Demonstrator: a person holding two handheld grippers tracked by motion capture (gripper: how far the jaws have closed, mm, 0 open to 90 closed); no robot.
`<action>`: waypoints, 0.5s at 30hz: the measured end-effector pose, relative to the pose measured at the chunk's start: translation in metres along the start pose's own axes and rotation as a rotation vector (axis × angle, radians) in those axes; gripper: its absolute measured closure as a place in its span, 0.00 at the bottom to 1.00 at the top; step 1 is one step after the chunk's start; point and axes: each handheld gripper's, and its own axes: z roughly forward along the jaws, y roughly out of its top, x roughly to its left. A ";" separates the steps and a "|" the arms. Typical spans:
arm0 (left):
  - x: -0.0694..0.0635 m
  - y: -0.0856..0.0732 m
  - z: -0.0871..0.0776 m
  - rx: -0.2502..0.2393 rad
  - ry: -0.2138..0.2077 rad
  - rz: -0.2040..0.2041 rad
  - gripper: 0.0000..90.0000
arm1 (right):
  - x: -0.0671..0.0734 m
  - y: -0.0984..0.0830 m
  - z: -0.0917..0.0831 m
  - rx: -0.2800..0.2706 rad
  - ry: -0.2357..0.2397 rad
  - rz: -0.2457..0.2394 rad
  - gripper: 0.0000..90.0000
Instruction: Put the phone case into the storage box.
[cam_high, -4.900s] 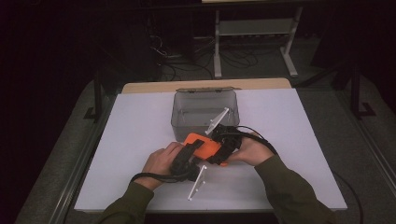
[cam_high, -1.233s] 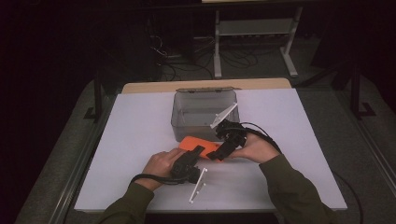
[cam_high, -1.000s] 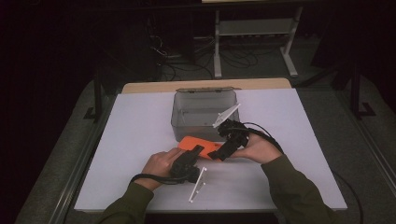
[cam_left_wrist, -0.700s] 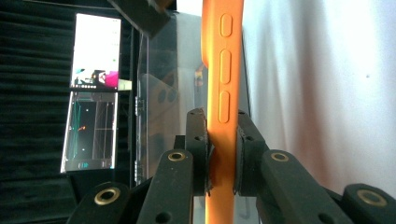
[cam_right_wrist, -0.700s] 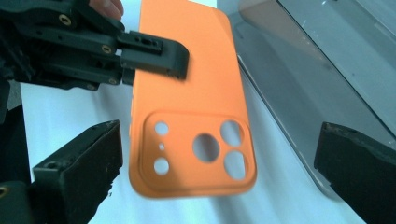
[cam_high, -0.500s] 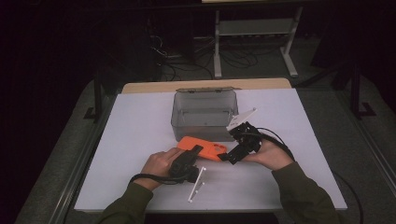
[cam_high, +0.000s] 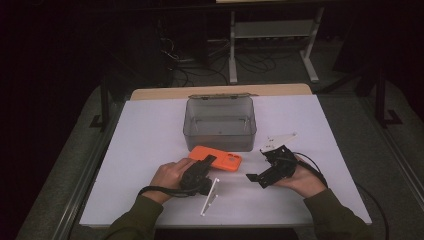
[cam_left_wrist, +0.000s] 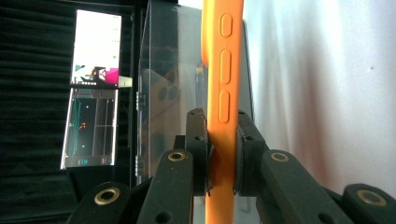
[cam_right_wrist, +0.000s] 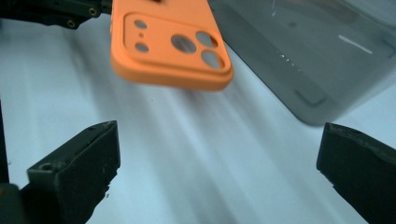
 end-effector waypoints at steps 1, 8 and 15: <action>0.000 0.000 0.000 -0.001 -0.001 -0.002 0.88 | 0.001 -0.003 -0.001 -0.004 -0.005 0.002 0.00; 0.000 0.000 0.000 0.003 -0.003 -0.006 0.88 | 0.003 -0.029 -0.004 -0.020 -0.048 0.029 0.00; 0.002 -0.001 0.000 0.000 -0.006 -0.030 0.88 | 0.007 -0.048 -0.006 -0.034 -0.097 0.041 0.00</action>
